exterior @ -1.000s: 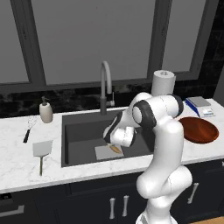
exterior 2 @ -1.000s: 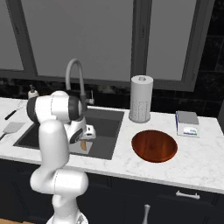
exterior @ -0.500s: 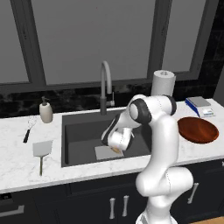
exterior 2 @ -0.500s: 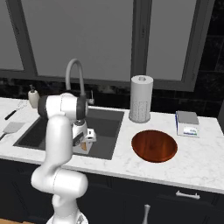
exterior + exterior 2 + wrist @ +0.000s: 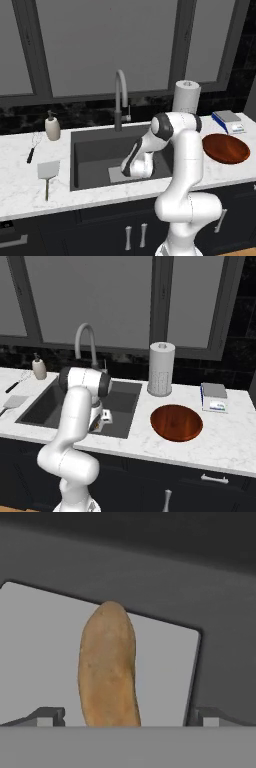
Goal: Pick the sweet potato from the sink and place it in the bowl. Then pick the bowl and place it in the microwave. Then close the microwave door and press the start button.
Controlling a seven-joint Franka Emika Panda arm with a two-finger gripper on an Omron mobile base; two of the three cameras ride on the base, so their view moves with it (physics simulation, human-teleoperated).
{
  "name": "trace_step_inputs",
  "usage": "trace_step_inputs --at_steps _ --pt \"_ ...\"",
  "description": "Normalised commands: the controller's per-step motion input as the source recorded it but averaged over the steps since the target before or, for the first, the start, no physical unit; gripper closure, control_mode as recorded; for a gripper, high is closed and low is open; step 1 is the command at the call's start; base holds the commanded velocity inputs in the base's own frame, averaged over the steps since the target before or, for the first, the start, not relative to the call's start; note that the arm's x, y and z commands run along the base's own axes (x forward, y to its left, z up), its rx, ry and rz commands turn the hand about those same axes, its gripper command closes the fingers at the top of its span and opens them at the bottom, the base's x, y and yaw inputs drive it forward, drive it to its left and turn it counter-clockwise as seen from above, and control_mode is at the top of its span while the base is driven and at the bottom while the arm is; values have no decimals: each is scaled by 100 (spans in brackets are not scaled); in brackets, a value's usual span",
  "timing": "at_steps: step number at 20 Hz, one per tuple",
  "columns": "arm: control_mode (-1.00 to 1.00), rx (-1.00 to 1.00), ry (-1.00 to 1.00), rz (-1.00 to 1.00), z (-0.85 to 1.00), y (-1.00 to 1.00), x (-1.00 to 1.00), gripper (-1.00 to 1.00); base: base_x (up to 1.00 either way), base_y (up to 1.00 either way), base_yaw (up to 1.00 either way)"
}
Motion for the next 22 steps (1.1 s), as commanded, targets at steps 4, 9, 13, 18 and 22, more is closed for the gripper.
trace_step_inputs --at_steps 4,9,13,18,22 --pt "-100 0 0 0 -30 0 30 -100 0 0 0" --pt "-100 0 0 0 -26 14 38 100 0 0 0" --pt "-100 0 5 0 -32 25 42 100 0 0 0" --pt "-100 0 18 0 -6 6 30 100 0 0 0" --pt "-100 0 16 0 66 2 -7 100 0 0 0"
